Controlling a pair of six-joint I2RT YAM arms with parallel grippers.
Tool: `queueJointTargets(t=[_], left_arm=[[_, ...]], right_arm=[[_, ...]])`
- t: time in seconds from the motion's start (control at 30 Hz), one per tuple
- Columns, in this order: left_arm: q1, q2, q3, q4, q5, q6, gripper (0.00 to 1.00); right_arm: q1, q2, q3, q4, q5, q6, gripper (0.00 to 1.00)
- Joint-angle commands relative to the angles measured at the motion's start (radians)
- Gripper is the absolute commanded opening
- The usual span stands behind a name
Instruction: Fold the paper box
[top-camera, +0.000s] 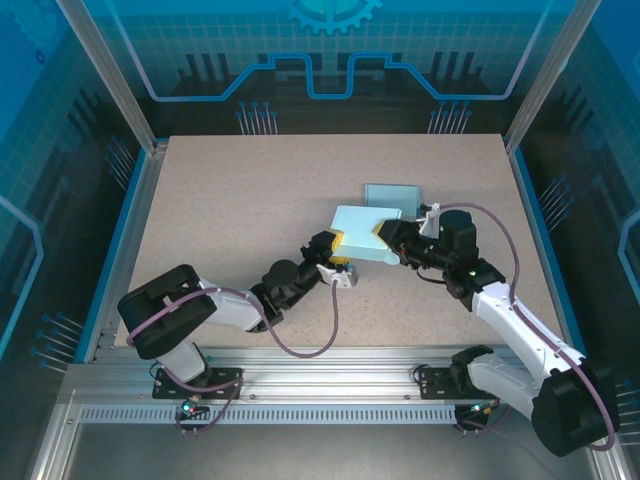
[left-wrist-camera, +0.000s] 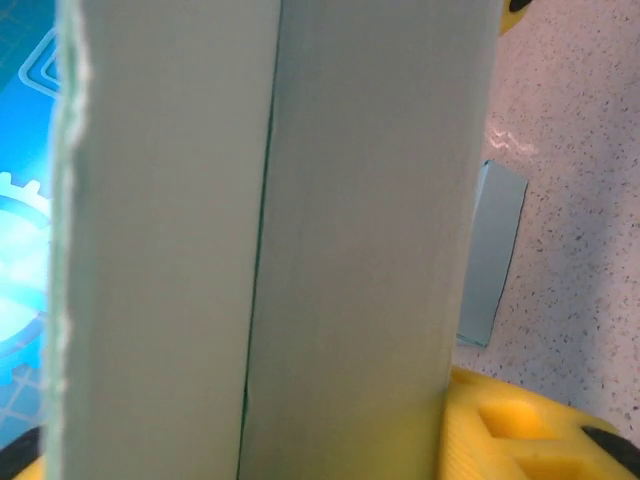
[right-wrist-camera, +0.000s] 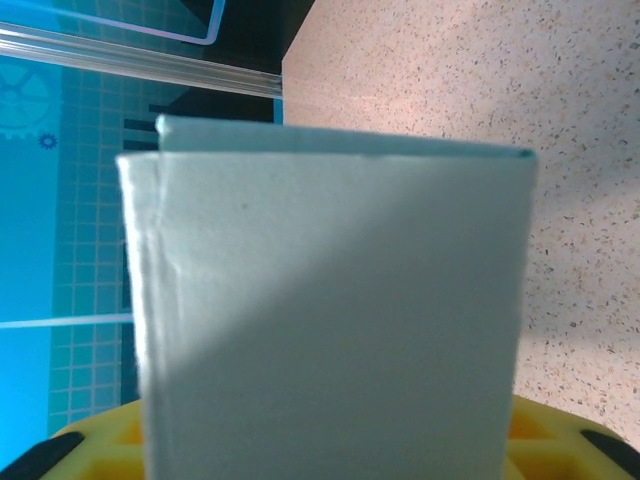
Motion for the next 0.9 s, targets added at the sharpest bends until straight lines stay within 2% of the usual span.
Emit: queueJointTargets(t=[0.0,0.13,0.2,0.3,0.37,0.47,0.53,0.73,0.87], left_arm=[[-0.002,-0.063,-0.007,0.014,-0.031,0.007,0.42],[-0.009,-0.12,-0.029,-0.067,-0.042,0.022,0.4],[-0.013,-0.159,-0.037,-0.146,-0.046,0.018,0.39],[-0.022,-0.24,-0.045,-0.316,-0.051,-0.025,0.38],[-0.026,-0.316,-0.03,-0.516,-0.034,-0.093,0.38],[-0.022,-0.433,0.077,-1.012,0.047,-0.266,0.4],[-0.016,-0.479,0.135,-1.232,0.129,-0.354,0.41],[-0.013,-0.516,0.233,-1.516,0.215,-0.472,0.39],[0.004,-0.474,0.289,-1.606,0.251,-0.506,0.39]], right_arm=[[-0.002,0.0,-0.002,-0.072,0.001,-0.051,0.48],[-0.009,-0.006,0.023,-0.145,0.027,-0.099,0.63],[-0.018,-0.012,0.039,-0.182,0.041,-0.126,0.75],[-0.039,-0.024,0.057,-0.247,0.068,-0.168,0.92],[-0.061,-0.036,0.064,-0.283,0.085,-0.194,0.99],[-0.1,-0.063,0.076,-0.342,0.109,-0.244,1.0],[-0.114,-0.084,0.099,-0.405,0.15,-0.3,1.0],[-0.11,-0.066,0.229,-0.656,0.292,-0.512,1.0],[-0.067,-0.044,0.304,-0.773,0.42,-0.596,1.0]])
